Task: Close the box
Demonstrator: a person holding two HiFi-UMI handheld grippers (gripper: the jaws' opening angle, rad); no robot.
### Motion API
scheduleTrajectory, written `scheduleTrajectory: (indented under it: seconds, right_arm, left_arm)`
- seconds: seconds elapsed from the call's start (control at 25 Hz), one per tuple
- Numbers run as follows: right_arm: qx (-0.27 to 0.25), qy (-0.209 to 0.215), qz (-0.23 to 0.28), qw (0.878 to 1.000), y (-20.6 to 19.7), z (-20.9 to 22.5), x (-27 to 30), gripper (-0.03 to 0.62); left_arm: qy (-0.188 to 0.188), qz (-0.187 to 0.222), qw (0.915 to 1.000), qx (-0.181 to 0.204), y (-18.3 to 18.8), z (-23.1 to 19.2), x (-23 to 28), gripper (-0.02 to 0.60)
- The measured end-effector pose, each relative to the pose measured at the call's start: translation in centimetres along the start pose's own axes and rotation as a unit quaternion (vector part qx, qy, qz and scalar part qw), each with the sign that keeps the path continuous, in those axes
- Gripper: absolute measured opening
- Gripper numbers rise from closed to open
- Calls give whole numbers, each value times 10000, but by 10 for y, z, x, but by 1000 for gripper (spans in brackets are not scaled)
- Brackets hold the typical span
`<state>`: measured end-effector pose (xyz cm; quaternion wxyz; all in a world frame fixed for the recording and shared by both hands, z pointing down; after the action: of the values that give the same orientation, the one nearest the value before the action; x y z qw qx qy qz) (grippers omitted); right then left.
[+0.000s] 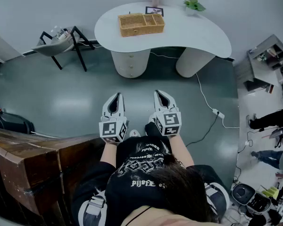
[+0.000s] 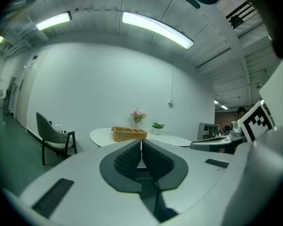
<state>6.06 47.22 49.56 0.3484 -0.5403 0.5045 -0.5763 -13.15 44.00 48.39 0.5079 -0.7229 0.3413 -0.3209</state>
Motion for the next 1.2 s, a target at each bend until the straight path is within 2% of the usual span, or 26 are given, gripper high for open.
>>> scheduleTrajectory:
  seconds: [0.28,0.48,0.68,0.92,1.2]
  right_arm:
    - [-57,-9,-22,10000,2,-4,-7,24]
    - [375,-159,8,9992,-5,9,-2,25]
    - [409,-157,58,9990,-6,25,17,25]
    - [444,37,30,9990,-1,46,60,25]
    - [440,272,-55,9986,5,79,117,25]
  left_arm:
    - [22,3,10000,-58,-2,2,-7,29]
    - [77,63,9999,-136,-2,2,-5,29]
    - [281,23,9994,-197,-6,-5,6,29]
    - [387,-60,9991,-137,-2,-11,43,29]
    - [448,-128,9989,-82,7,-15,110,29]
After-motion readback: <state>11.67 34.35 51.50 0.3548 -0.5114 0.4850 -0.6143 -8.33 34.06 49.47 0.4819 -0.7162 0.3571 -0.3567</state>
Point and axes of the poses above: the fingertips, and each gripper's own axes: x forward along the fingers, z to its right, y out of its top, the point moved 5 cm from there along -x, backward along the fingers, and after that the axes turned 7 degrees about -x, right-handed, at the moved point
